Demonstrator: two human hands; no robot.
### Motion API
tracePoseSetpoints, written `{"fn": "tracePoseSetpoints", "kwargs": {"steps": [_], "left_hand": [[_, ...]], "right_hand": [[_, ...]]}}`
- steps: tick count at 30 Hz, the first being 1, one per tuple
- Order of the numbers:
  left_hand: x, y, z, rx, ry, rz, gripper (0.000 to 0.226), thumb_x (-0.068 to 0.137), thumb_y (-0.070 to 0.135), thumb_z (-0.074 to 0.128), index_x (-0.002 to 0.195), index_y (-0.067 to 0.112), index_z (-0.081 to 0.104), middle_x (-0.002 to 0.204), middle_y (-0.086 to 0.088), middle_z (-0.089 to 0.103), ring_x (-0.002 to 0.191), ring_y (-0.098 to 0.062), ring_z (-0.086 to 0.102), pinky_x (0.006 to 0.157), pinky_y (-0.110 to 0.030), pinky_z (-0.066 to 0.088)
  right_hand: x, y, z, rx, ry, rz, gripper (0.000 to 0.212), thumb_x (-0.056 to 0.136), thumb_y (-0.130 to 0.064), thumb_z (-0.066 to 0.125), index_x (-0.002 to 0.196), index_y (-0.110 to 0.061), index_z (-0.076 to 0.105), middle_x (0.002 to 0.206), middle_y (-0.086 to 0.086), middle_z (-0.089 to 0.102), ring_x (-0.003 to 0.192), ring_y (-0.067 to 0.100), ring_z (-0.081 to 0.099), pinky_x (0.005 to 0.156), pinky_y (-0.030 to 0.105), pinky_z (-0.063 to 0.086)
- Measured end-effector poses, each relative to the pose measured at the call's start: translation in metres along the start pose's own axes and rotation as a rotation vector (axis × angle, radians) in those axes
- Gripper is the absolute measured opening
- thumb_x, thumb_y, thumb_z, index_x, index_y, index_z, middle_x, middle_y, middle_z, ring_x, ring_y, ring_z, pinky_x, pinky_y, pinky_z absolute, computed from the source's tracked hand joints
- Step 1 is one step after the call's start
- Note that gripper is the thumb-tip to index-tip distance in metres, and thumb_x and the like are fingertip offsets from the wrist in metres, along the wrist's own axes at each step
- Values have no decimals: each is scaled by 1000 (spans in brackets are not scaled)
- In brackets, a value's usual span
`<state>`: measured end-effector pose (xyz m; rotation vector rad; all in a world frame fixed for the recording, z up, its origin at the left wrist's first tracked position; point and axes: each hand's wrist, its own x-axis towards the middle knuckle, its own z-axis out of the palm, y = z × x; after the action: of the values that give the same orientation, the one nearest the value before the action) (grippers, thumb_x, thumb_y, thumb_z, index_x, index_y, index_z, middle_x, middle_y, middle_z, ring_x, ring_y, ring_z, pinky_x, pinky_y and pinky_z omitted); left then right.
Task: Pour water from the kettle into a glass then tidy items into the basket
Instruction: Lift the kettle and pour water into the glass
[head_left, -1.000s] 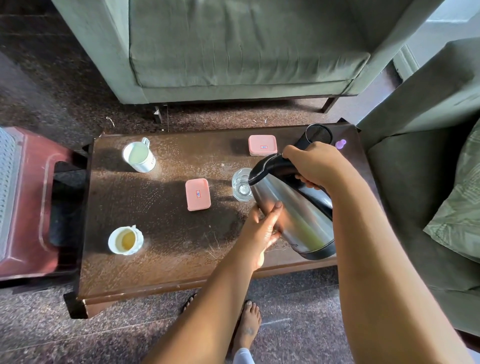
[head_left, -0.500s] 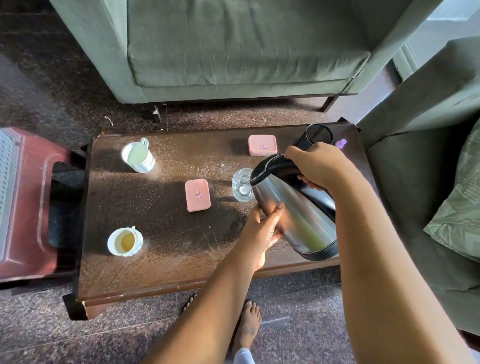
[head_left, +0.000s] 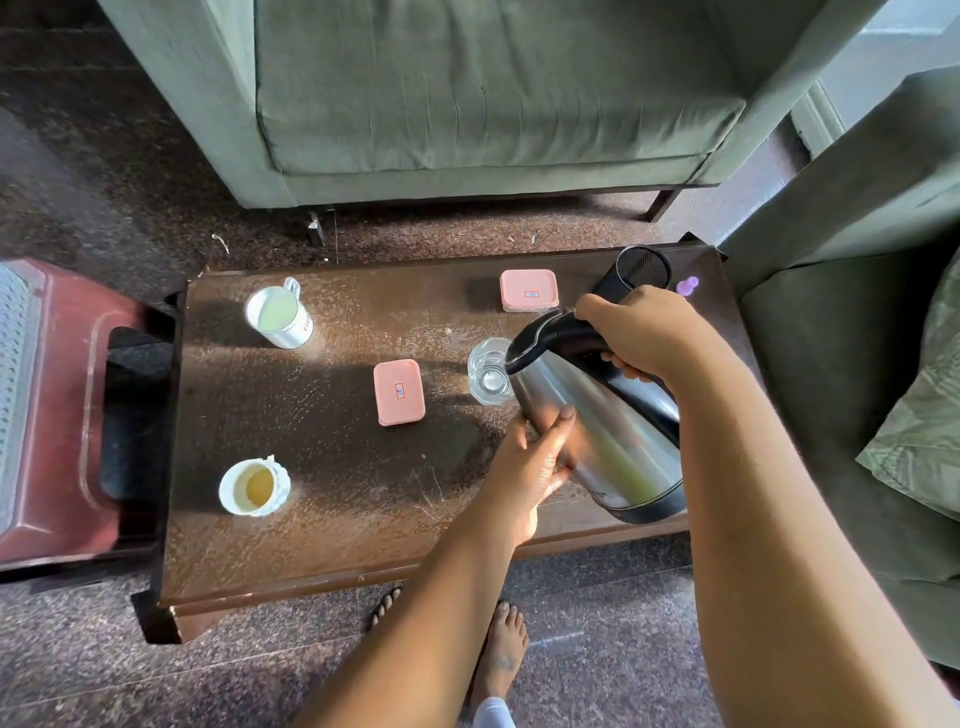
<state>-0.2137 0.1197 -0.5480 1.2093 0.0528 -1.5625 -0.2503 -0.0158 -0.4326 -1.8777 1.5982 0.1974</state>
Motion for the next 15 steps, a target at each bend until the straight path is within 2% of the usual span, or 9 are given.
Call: {"fn": "tracePoseSetpoints", "kwargs": {"steps": [5, 10, 15], "left_hand": [[1, 0, -1, 1, 1, -6, 39, 90, 32, 65, 123, 17, 51, 121, -7, 61, 113, -21, 61, 90, -32, 50], [1, 0, -4, -19, 1, 1, 40, 90, 31, 64, 125, 17, 50, 119, -6, 61, 111, -20, 61, 75, -22, 53], [0, -1, -5, -16, 6, 5, 42, 90, 32, 64, 127, 17, 50, 120, -5, 61, 110, -20, 61, 72, -21, 53]], "right_hand": [[1, 0, 2, 3, -2, 3, 52, 85, -48, 47, 63, -4, 62, 52, 6, 59, 46, 20, 53, 54, 27, 42], [1, -2, 3, -16, -2, 8, 50, 84, -48, 46, 62, -5, 61, 41, 2, 55, 40, 18, 51, 51, 26, 40], [0, -3, 4, -8, -6, 10, 50, 85, -48, 47, 63, -5, 61, 50, 6, 58, 43, 19, 52, 52, 27, 40]]}}
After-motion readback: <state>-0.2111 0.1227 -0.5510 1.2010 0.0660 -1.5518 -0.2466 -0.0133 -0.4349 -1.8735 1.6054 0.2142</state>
